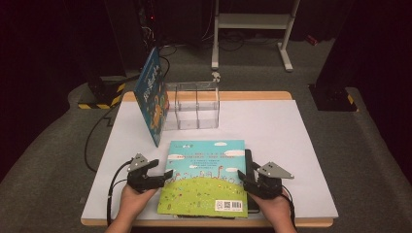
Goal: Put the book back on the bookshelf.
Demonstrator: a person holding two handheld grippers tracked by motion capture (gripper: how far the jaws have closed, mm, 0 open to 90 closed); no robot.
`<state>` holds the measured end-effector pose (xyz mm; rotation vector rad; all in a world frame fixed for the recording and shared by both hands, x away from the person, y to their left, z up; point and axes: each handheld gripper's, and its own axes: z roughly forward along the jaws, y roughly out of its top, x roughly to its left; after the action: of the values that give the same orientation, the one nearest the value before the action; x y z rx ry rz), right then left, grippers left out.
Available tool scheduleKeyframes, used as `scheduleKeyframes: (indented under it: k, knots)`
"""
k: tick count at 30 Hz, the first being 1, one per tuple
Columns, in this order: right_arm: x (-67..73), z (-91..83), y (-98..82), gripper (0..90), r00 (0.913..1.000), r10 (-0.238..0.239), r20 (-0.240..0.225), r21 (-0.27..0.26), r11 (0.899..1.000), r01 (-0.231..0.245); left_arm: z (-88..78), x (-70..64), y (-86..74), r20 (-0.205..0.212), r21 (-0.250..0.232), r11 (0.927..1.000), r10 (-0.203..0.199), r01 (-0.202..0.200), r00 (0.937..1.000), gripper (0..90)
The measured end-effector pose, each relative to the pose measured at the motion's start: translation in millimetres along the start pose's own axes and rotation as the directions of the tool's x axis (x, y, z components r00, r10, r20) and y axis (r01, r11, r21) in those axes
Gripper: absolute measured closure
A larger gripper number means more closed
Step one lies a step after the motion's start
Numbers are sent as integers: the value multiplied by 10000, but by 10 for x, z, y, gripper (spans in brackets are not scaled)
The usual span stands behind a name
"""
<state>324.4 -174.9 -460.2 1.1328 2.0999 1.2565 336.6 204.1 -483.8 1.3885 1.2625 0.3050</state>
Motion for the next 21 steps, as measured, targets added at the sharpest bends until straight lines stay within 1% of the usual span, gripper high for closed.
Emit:
scheduleKeyframes:
  k: [2, 5, 6, 7, 8, 11, 12, 14, 16, 18, 20, 21]
  knots:
    - [-11, -2, -16, 381, 9999, 129, -100, -30, 9999, -129, 4, -9, -7, 89, 69, 9999, -124, 123, 9999, 220]
    - [-10, -6, -25, 382, 9999, 126, -88, -62, 9999, -126, 21, -17, -28, 180, 194, 9996, -185, 182, 9997, 221]
    - [-8, -5, -29, 382, 9999, 131, -82, -52, 9999, -131, 43, -21, -51, 287, 277, 9987, -442, 434, 9986, 220]
    - [-9, -5, -34, 383, 9999, 126, -100, -45, 9999, -127, 43, -21, -51, 287, 277, 9987, -442, 434, 9986, 214]
    - [-8, -5, -40, 383, 9998, 147, -105, -89, 9999, -148, 50, -13, -56, 370, 352, 9979, -564, 551, 9977, 213]
    - [-9, -3, -46, 383, 9997, 194, -111, -104, 9998, -196, 55, -25, -55, 410, 231, 9975, -674, 665, 9969, 201]
    - [-7, 0, -53, 383, 9998, 173, -71, -35, 9998, -173, 56, -36, -52, 556, 269, 9961, -856, 842, 9948, 196]
    - [-8, 3, -63, 383, 9998, 166, -74, -39, 9999, -167, 62, -41, -55, 673, 384, 9954, -906, 882, 9936, 188]
    - [-14, 5, -65, 383, 9997, 204, -112, -33, 9998, -205, 87, -55, -61, 782, 452, 9923, -1184, 1151, 9899, 176]
    - [-14, 6, -66, 383, 9997, 215, -118, -46, 9998, -216, 110, -63, -70, 837, 536, 9914, -1235, 1193, 9888, 168]
    - [-17, 8, -72, 383, 9992, 349, -180, -127, 9993, -351, 138, -76, -72, 747, 516, 9899, -1360, 1323, 9879, 153]
    - [-21, 11, -75, 383, 9989, 406, -218, -131, 9991, -409, 143, -78, -70, 702, 572, 9901, -1321, 1282, 9887, 145]
